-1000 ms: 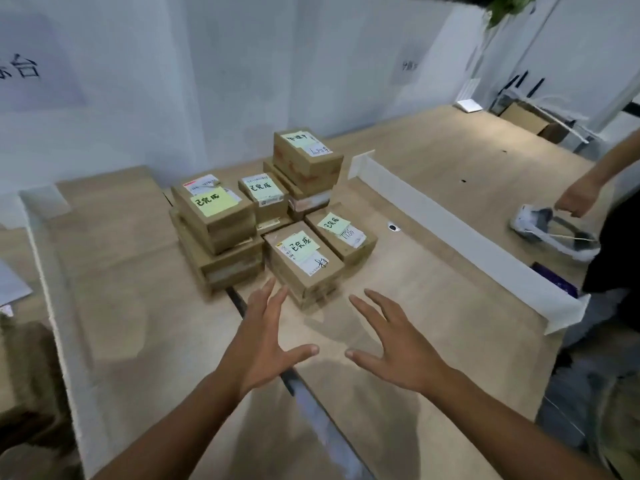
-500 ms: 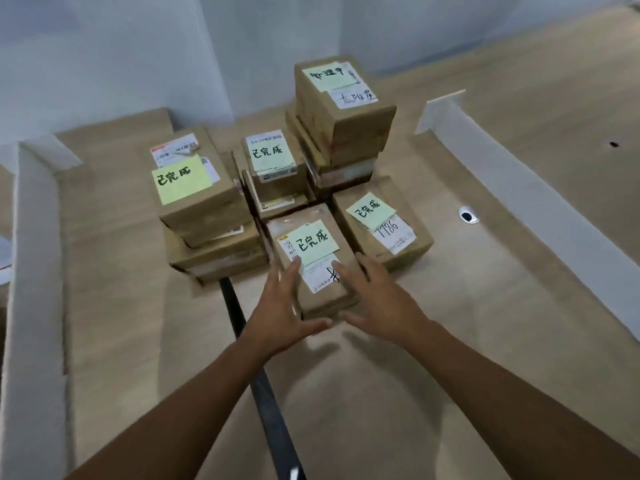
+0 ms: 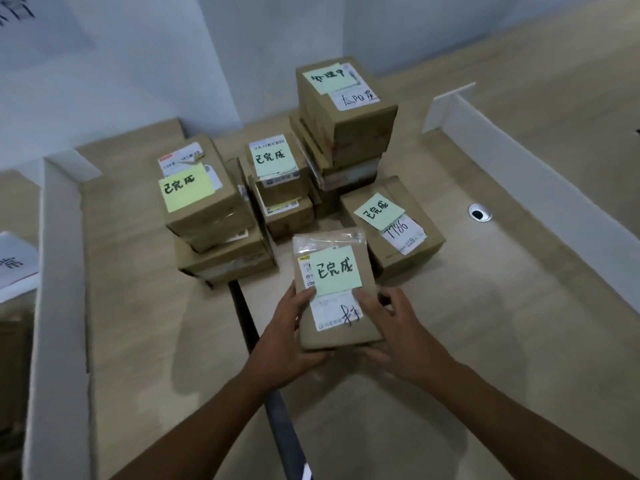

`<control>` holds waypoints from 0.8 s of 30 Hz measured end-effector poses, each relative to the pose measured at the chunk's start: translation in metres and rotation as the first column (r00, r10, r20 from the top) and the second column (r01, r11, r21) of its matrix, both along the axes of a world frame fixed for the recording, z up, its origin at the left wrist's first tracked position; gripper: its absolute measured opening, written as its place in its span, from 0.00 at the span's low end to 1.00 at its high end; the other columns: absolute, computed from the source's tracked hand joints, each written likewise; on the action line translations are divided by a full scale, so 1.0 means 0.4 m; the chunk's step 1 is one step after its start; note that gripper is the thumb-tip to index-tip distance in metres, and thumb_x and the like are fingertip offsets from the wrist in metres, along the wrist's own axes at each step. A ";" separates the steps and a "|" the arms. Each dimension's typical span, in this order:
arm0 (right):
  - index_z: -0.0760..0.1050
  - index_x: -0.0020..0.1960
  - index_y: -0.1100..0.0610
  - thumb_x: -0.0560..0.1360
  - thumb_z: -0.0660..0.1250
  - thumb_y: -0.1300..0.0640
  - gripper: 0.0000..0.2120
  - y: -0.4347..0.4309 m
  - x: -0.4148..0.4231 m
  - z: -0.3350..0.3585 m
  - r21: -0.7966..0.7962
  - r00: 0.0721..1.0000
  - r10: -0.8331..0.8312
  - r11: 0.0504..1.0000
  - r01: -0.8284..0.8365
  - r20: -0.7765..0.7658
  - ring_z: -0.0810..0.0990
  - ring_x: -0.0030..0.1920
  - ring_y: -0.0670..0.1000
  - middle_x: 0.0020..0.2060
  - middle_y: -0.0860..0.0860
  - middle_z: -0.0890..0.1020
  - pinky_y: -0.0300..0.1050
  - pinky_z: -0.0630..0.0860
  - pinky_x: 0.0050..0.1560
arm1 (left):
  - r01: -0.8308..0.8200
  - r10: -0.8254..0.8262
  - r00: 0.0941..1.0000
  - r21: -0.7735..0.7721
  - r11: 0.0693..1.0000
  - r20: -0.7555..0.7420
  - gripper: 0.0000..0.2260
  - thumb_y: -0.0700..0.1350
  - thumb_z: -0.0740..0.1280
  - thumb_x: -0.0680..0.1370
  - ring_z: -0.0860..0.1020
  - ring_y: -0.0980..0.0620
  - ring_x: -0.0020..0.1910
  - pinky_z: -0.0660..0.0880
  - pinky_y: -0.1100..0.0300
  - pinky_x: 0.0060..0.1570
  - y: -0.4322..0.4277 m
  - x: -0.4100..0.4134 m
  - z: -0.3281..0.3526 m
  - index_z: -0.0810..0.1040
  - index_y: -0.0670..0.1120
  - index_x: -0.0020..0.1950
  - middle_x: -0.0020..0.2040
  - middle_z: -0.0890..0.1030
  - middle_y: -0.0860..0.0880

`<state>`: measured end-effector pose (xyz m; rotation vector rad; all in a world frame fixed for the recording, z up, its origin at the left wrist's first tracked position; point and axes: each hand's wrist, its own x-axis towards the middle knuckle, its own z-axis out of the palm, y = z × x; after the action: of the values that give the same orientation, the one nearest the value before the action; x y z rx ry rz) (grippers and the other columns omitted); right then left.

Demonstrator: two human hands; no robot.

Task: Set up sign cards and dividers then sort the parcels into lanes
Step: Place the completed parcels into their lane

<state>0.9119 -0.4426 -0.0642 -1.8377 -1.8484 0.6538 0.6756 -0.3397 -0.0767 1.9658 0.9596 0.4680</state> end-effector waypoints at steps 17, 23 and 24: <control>0.41 0.81 0.38 0.64 0.76 0.31 0.60 -0.027 -0.466 0.381 0.168 0.914 0.404 0.899 -0.405 0.045 0.54 0.76 0.43 0.77 0.45 0.47 0.36 0.66 0.70 | -0.332 0.293 0.938 0.247 0.910 0.183 0.47 0.56 0.83 0.64 0.52 0.64 0.80 0.70 0.57 0.73 -0.275 -0.557 0.366 0.63 0.62 0.78 0.81 0.56 0.57; 0.39 0.81 0.37 0.61 0.78 0.31 0.63 -0.033 -0.868 0.485 0.241 0.817 0.571 0.785 -0.571 0.078 0.56 0.73 0.42 0.75 0.47 0.51 0.36 0.64 0.69 | -0.503 0.469 0.864 0.326 0.800 0.182 0.46 0.59 0.83 0.63 0.53 0.65 0.79 0.71 0.52 0.73 -0.424 -0.951 0.471 0.63 0.67 0.75 0.79 0.58 0.53; 0.39 0.81 0.35 0.61 0.78 0.33 0.63 -0.043 -0.938 0.498 0.258 0.802 0.594 0.766 -0.589 0.067 0.57 0.74 0.43 0.74 0.47 0.52 0.36 0.64 0.68 | -0.524 0.487 0.852 0.328 0.786 0.194 0.46 0.58 0.84 0.62 0.54 0.62 0.80 0.71 0.51 0.72 -0.451 -1.014 0.488 0.64 0.66 0.75 0.79 0.59 0.53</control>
<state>0.5366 -0.4596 0.1349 -1.0506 -2.3876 0.5767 0.2700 -0.5203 0.1186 1.9659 1.4251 1.1159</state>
